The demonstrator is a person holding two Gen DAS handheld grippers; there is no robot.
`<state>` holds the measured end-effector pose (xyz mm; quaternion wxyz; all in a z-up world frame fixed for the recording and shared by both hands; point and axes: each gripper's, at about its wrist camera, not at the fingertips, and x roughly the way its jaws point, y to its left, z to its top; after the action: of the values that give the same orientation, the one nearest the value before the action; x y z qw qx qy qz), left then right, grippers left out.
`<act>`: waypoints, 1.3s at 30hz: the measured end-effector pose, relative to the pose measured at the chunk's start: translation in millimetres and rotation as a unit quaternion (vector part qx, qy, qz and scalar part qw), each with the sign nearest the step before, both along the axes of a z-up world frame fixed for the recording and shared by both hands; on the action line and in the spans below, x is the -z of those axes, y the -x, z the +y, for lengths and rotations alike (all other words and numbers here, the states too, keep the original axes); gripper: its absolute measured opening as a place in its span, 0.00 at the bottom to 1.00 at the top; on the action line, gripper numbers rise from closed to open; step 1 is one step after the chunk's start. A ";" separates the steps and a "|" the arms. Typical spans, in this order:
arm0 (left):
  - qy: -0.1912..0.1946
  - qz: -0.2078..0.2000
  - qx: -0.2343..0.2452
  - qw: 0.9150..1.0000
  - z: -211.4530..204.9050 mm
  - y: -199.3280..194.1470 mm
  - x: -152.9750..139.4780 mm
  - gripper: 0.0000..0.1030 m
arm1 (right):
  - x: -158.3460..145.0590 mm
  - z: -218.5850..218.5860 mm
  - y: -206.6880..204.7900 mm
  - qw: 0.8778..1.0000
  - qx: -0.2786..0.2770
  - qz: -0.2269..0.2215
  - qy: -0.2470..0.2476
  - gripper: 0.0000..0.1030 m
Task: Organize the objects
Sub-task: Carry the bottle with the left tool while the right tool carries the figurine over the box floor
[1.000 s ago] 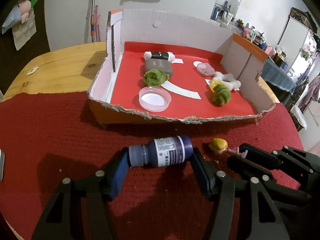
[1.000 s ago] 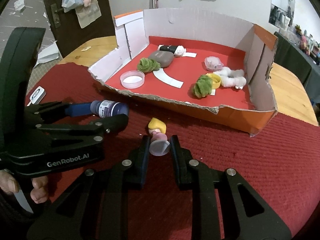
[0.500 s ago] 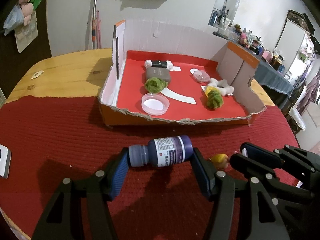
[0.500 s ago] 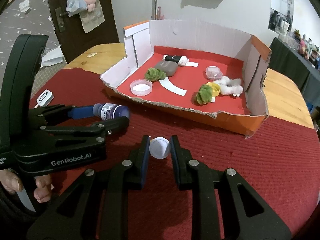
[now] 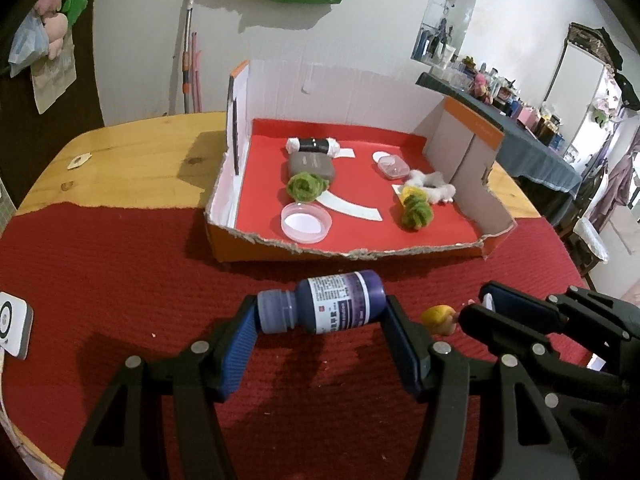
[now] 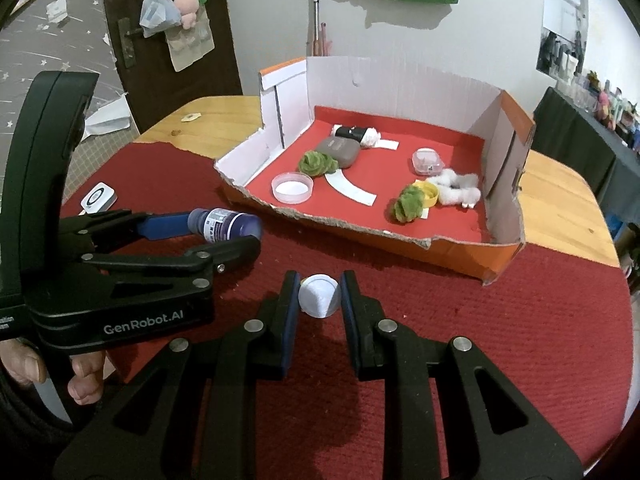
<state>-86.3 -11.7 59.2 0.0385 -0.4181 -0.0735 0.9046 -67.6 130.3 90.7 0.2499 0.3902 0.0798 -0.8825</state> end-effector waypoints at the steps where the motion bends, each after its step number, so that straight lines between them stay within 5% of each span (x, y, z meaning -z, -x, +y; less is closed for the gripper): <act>1: 0.000 0.002 0.000 1.000 0.1 0.2 -1.6 0.61 | -1.6 0.1 -0.2 1.000 -0.001 0.001 0.001 0.19; 20: 0.006 0.014 0.018 1.000 5.3 28.0 -21.6 0.61 | -35.6 2.7 19.8 1.000 -0.007 0.023 0.007 0.19; 39: 0.016 -0.013 0.049 0.999 15.6 80.4 -11.4 0.61 | -25.0 10.4 84.1 1.000 0.012 -0.001 0.012 0.19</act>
<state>-166.7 3.9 70.7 0.0750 -0.4335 -0.0392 0.8972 -151.7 140.7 115.7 0.2441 0.3889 0.0649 -0.8860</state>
